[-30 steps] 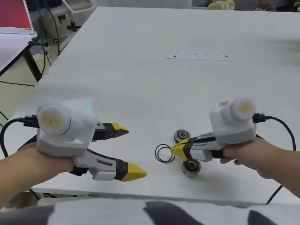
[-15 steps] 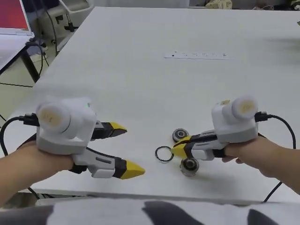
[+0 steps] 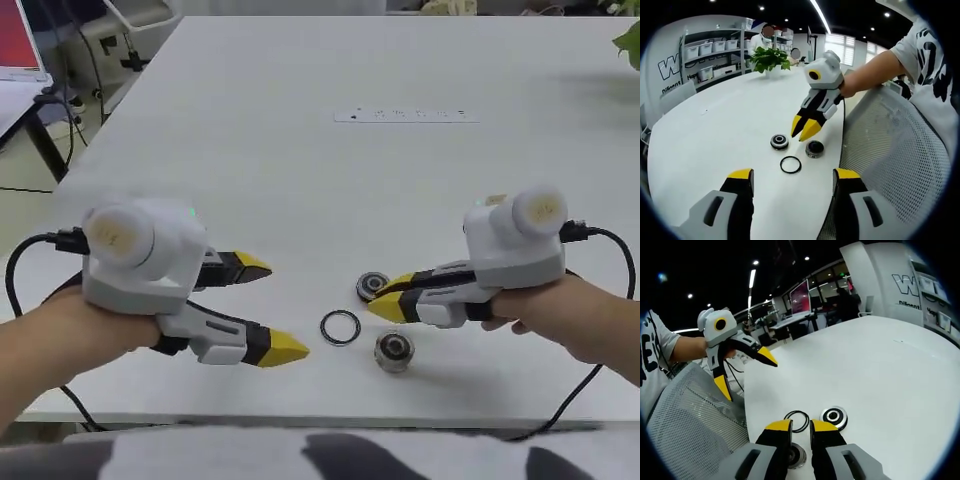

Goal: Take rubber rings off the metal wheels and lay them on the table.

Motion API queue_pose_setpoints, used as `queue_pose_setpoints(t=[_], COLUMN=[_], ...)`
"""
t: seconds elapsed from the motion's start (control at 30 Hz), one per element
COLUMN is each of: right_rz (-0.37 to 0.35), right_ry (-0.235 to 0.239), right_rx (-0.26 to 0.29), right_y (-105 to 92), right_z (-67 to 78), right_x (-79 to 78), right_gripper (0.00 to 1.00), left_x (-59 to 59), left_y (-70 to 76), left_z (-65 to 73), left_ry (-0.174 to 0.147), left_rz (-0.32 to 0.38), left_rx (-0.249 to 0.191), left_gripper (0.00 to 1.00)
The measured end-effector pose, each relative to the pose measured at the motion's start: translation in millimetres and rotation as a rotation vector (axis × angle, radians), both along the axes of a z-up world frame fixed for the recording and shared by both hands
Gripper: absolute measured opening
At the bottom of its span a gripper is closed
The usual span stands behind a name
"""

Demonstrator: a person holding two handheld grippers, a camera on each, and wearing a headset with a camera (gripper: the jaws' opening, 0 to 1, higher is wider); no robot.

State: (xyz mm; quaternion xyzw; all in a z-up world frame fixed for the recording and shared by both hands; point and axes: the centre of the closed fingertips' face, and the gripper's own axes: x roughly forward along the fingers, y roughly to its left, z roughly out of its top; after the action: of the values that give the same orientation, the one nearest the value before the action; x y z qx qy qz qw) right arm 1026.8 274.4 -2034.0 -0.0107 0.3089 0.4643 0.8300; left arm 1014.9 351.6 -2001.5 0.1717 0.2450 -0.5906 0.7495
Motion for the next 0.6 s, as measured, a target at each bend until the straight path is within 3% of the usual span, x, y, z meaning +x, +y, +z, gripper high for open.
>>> queue_pose_setpoints(t=[0.27, 0.6], right_rz=[-0.011, -0.035], right_ry=[-0.017, -0.033], right_rx=[-0.018, -0.025], right_y=[-11.4, -20.0], right_z=[0.3, 0.7], right_x=[2.7, 7.3], right_gripper=[0.14, 0.17], left_x=[8.8, 22.5], left_y=[-16.1, -31.5], left_z=[2.6, -0.1], left_ry=[-0.009, 0.001], left_rz=[-0.023, -0.027], left_rx=[-0.007, -0.012], left_gripper=[0.59, 0.56])
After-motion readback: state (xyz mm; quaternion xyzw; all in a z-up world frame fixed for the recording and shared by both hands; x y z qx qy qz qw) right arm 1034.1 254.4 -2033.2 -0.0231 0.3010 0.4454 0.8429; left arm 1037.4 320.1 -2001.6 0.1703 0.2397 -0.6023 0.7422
